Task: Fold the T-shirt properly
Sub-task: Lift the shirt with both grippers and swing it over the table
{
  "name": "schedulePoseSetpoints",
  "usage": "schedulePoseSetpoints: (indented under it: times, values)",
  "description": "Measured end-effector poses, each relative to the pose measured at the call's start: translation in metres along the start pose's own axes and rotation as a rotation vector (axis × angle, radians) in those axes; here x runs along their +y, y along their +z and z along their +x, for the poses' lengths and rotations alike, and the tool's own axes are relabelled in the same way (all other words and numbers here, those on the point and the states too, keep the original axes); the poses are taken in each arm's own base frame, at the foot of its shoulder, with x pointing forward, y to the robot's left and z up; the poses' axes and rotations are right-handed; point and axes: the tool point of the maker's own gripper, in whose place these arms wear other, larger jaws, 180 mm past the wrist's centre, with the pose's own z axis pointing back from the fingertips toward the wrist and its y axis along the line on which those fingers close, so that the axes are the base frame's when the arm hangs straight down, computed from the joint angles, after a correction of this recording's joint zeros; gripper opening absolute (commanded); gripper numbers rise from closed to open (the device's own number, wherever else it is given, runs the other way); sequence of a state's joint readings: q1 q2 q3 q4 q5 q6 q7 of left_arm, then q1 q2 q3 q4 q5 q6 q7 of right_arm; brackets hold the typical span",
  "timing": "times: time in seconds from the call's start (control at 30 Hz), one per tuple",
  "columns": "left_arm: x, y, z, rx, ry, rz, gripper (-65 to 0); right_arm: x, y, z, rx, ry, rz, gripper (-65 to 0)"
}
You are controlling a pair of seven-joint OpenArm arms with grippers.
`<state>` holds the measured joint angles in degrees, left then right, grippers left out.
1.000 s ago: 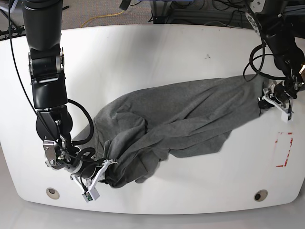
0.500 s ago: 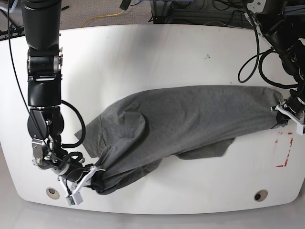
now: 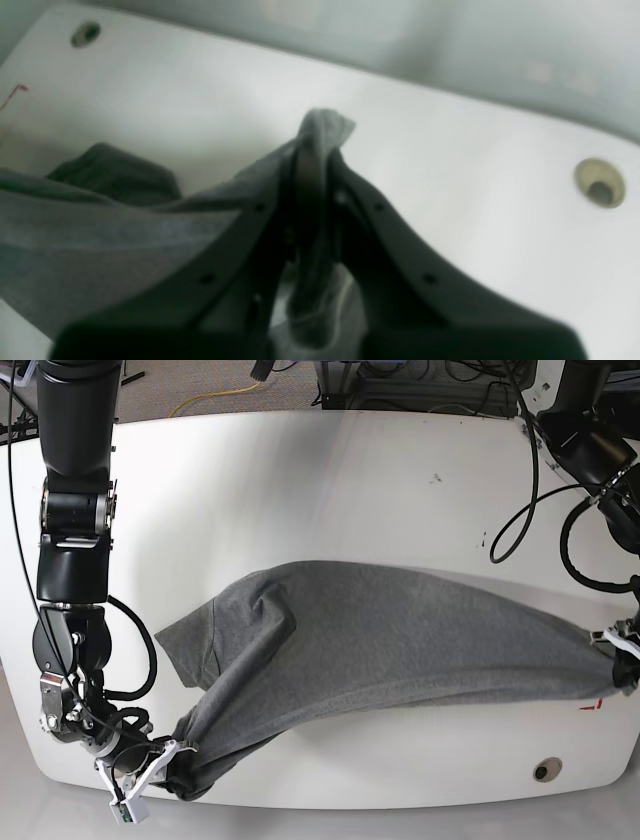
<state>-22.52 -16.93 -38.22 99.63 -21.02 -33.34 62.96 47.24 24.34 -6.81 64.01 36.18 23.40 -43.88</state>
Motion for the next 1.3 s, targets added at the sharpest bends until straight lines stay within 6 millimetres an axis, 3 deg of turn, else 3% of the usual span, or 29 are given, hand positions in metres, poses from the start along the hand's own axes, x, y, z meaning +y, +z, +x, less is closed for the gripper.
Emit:
schedulePoseSetpoints:
  times: [0.07,0.23,0.37,0.5,0.67,0.77,0.87,1.03,1.3]
  values:
    - [0.004,0.005,0.027,-0.062,-0.015,0.024,-61.9,0.000,0.003,0.020,-0.031,0.015,-0.002,-65.0]
    - [0.022,0.022,0.101,-0.237,-0.009,0.079,-61.8,-0.002,0.020,0.092,-0.137,0.086,-0.020,-65.0]
    - [0.032,0.037,0.158,-0.339,-0.050,0.109,-61.8,-0.003,0.038,0.135,-0.150,0.187,-0.053,-65.0]
    - [0.039,0.048,0.196,-0.420,-0.055,0.110,-61.7,0.008,0.055,0.170,-0.189,0.252,-0.052,-65.0]
    - [0.040,0.051,0.214,-0.431,-0.088,0.110,-61.7,0.006,0.075,0.187,-0.213,0.304,-0.080,-65.0]
    - [0.033,0.049,0.213,-0.423,-0.111,0.105,-61.7,0.009,0.078,0.175,-0.200,0.301,-0.035,-65.0]
    - [0.026,0.044,0.203,-0.405,-0.124,0.086,-61.7,0.001,0.073,0.151,-0.155,0.270,-0.028,-65.0]
    - [0.017,0.028,0.164,-0.300,-0.155,0.060,-61.7,0.000,0.063,0.095,-0.098,0.178,0.028,-65.0]
    - [0.006,0.027,0.114,-0.201,-0.169,0.016,-61.7,-0.009,0.063,0.013,-0.017,0.085,0.026,-65.0]
